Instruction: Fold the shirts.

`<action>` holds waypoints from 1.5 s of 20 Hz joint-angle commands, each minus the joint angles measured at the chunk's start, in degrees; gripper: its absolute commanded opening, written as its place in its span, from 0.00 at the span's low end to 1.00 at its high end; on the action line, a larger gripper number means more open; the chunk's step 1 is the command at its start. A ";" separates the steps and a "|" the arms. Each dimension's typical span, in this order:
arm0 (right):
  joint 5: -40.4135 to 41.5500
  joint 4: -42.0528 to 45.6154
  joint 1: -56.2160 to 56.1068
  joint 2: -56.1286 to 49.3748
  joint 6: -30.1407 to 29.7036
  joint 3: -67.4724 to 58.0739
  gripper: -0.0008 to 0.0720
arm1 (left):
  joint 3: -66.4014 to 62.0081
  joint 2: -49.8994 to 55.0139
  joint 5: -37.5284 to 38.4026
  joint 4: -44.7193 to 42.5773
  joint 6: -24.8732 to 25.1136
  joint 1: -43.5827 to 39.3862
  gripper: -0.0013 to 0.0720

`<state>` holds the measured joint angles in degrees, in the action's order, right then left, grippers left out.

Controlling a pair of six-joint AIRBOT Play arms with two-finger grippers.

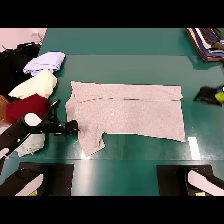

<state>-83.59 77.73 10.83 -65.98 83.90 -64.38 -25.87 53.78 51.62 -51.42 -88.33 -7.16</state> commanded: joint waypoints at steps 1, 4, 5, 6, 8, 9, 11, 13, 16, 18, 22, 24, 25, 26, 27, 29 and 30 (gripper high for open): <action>0.20 -0.22 9.38 5.27 0.02 16.81 0.64 | -0.63 -1.22 0.63 0.92 1.66 0.00 0.05; 1.62 -3.26 17.92 7.45 -2.01 29.73 0.63 | -2.01 -1.36 0.66 0.87 1.81 0.00 0.05; 2.40 -6.62 20.15 7.74 -4.28 32.89 0.63 | -2.40 -1.36 0.42 0.87 1.81 0.00 0.05; 3.87 -9.57 21.59 7.74 -5.40 35.08 0.63 | -2.75 -1.36 0.31 0.87 1.81 0.00 0.05; 6.80 -12.98 22.18 7.72 -6.23 37.68 0.63 | -2.95 -1.36 0.28 0.87 1.79 0.00 0.05; 7.89 -13.57 21.62 7.72 -6.36 38.21 0.60 | -2.93 -1.36 0.48 0.85 1.81 0.00 0.05; 9.94 -13.70 19.43 7.74 -6.36 38.29 0.50 | -2.93 -1.36 0.39 0.85 1.79 0.00 0.05; 12.13 -13.73 16.98 7.74 -6.34 38.29 0.43 | -2.93 -1.33 0.42 0.79 1.81 0.00 0.05; 14.71 -13.70 14.01 7.74 -6.36 38.29 0.09 | -2.95 -1.44 1.42 0.11 1.77 0.00 0.05; 14.10 -13.18 13.20 7.74 -6.38 37.90 0.03 | -3.41 -1.46 3.89 -1.86 1.73 0.00 0.05; 9.03 -7.65 13.25 12.07 -6.34 33.18 0.02 | -4.61 -5.40 7.54 -5.53 -0.42 0.00 0.04; 4.50 -4.35 13.55 16.11 -6.29 30.21 0.02 | -4.61 -10.91 10.56 -7.43 -3.39 0.00 0.04; 2.38 -3.41 13.55 18.12 -6.12 29.07 0.02 | -4.61 -13.64 13.68 -7.65 -4.26 0.00 0.04; 0.72 -2.58 13.49 20.55 -5.25 28.20 0.02 | -4.61 -16.70 17.42 -7.52 -5.29 0.00 0.04; -0.68 -2.69 13.40 22.93 -4.92 27.41 0.02 | -4.63 -19.52 20.83 -7.10 -6.73 0.00 0.04; -2.95 -2.60 11.93 25.97 -3.65 25.22 0.02 | -5.35 -23.98 25.38 -5.77 -8.55 0.00 0.04; -3.45 -2.64 10.71 26.36 -2.82 23.69 0.02 | -7.23 -24.28 25.57 -5.90 -8.90 0.00 0.04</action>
<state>-82.91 74.15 23.27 -43.44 79.11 -37.36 -31.27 34.33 71.09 -57.56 -94.37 -7.18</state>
